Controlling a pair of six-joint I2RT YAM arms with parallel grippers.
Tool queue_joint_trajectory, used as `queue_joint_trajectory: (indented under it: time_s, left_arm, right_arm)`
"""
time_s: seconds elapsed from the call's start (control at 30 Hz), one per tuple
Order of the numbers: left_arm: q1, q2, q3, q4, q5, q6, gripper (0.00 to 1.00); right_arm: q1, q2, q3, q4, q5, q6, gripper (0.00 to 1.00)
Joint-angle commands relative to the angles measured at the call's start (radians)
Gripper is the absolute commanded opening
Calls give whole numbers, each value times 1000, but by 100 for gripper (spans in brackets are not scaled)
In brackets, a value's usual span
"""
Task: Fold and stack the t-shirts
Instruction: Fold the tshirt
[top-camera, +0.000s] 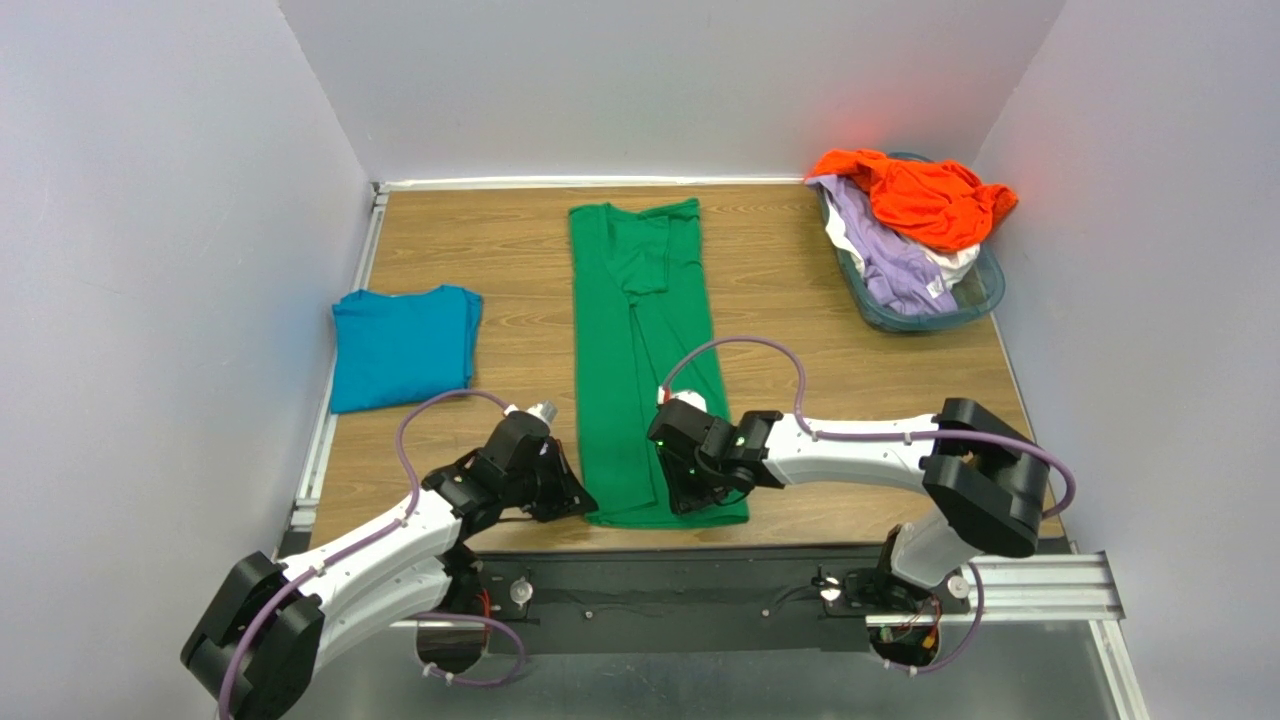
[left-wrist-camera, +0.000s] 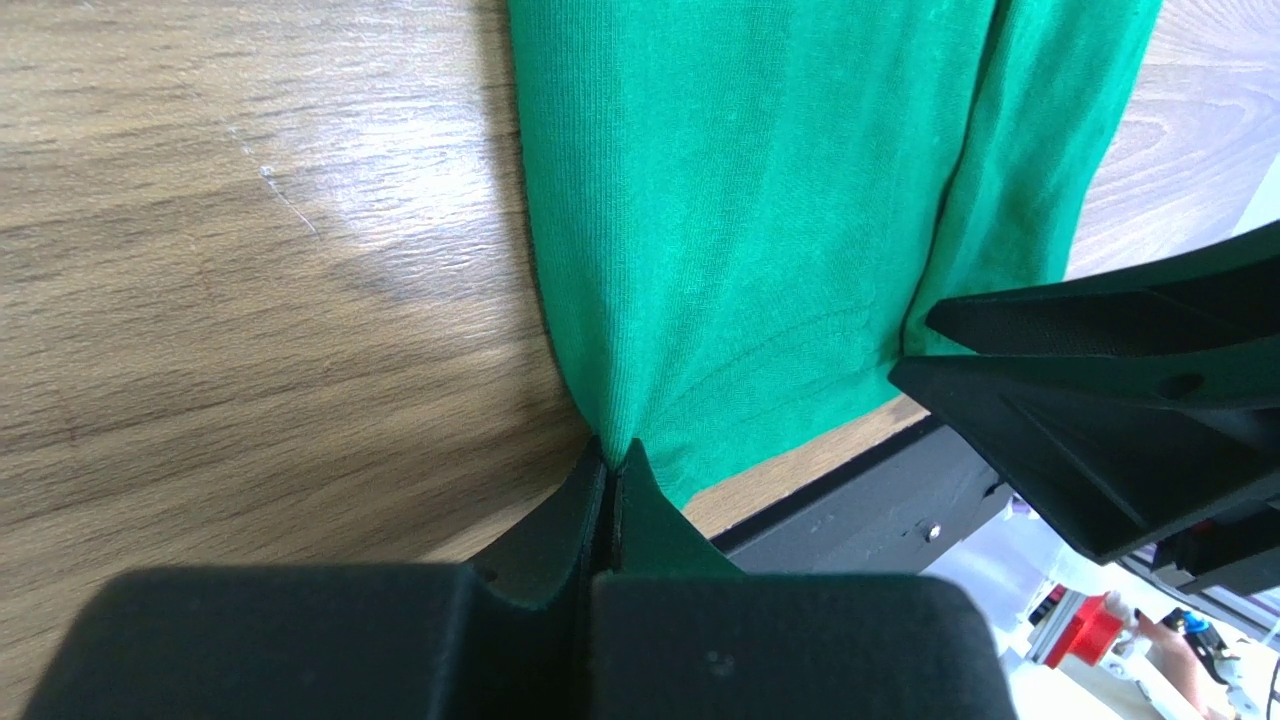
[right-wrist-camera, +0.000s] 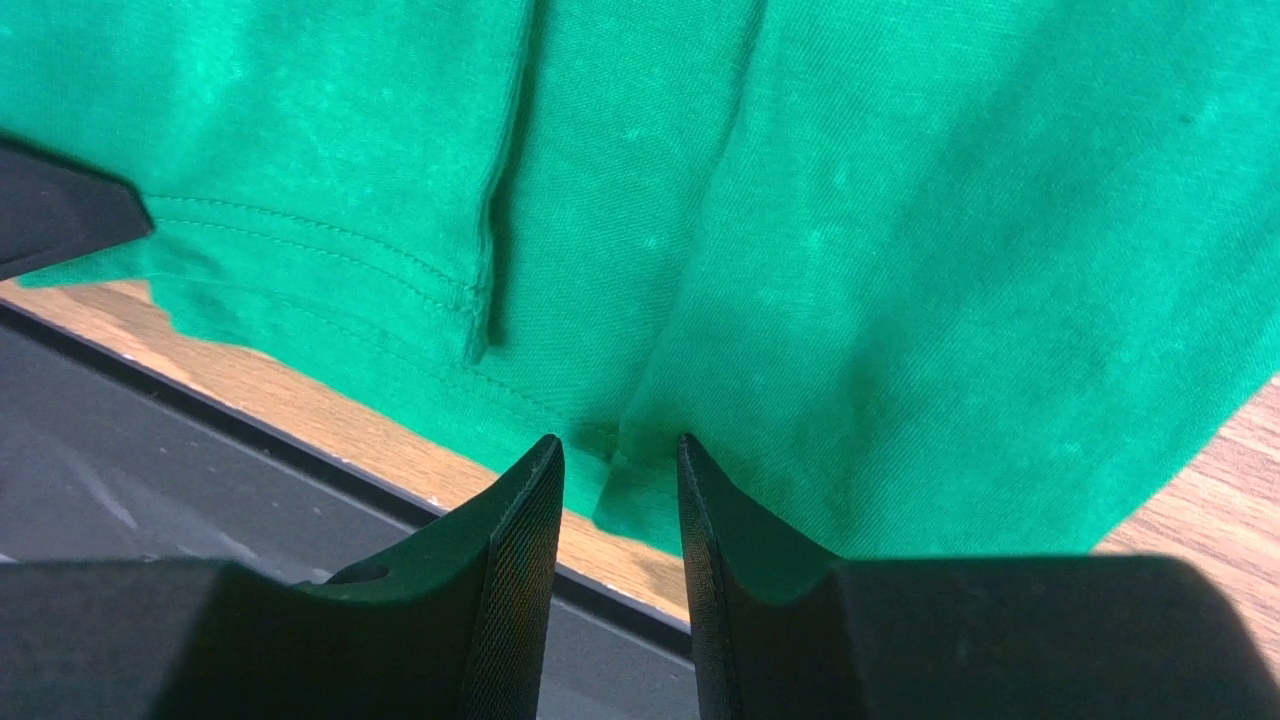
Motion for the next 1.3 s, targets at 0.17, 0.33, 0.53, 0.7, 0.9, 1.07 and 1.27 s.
queue_joint_trajectory:
  time_s: [0.17, 0.33, 0.53, 0.7, 0.9, 1.07, 1.27]
  left_arm:
    - [-5, -4, 1, -14, 8, 20, 0]
    - [-7, 5, 4, -14, 10, 24, 0]
    - [-7, 14, 10, -20, 10, 34, 0]
    - [-5, 7, 12, -32, 13, 32, 0]
    - [-7, 4, 13, -40, 13, 29, 0]
    - [-7, 2, 13, -41, 11, 29, 0]
    - [-5, 4, 13, -41, 15, 30, 0]
  right_arm:
    - [13, 52, 31, -55, 34, -29, 30]
    - [15, 42, 37, -58, 34, -18, 18]
    - [15, -20, 43, -73, 37, -15, 14]
    - [15, -55, 42, -82, 31, -12, 8]
    - [15, -67, 45, -90, 32, -15, 1]
    - [15, -89, 65, -91, 16, -11, 1]
    - [16, -143, 68, -88, -29, 2, 1]
